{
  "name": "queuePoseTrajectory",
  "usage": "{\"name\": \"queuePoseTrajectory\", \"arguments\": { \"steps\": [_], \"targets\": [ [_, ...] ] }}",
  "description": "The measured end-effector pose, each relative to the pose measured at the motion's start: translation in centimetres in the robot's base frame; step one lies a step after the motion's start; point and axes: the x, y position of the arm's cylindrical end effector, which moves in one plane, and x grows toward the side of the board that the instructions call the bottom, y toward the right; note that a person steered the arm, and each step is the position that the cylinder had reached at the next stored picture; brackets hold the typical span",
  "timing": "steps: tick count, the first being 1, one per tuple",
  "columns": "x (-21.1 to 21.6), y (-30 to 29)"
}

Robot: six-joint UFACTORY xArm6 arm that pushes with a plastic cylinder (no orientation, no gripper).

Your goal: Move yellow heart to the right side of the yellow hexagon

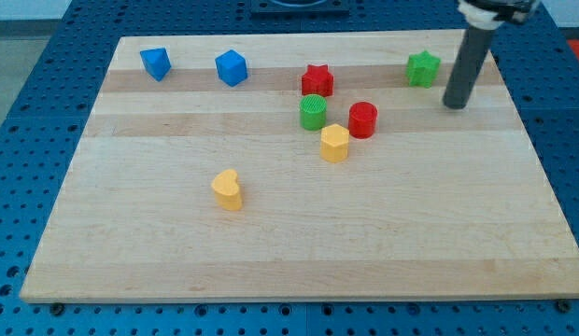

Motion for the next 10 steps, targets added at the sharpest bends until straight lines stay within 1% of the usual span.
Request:
{"name": "queuePoseTrajectory", "arguments": {
  "steps": [2, 3, 4, 5, 9, 10],
  "targets": [
    [-7.1, 0.9],
    [-8.2, -1.5],
    [-7.8, -4.8],
    [-6.3, -5.4],
    [1.4, -4.8],
    [1.8, -5.0]
  ]
}}
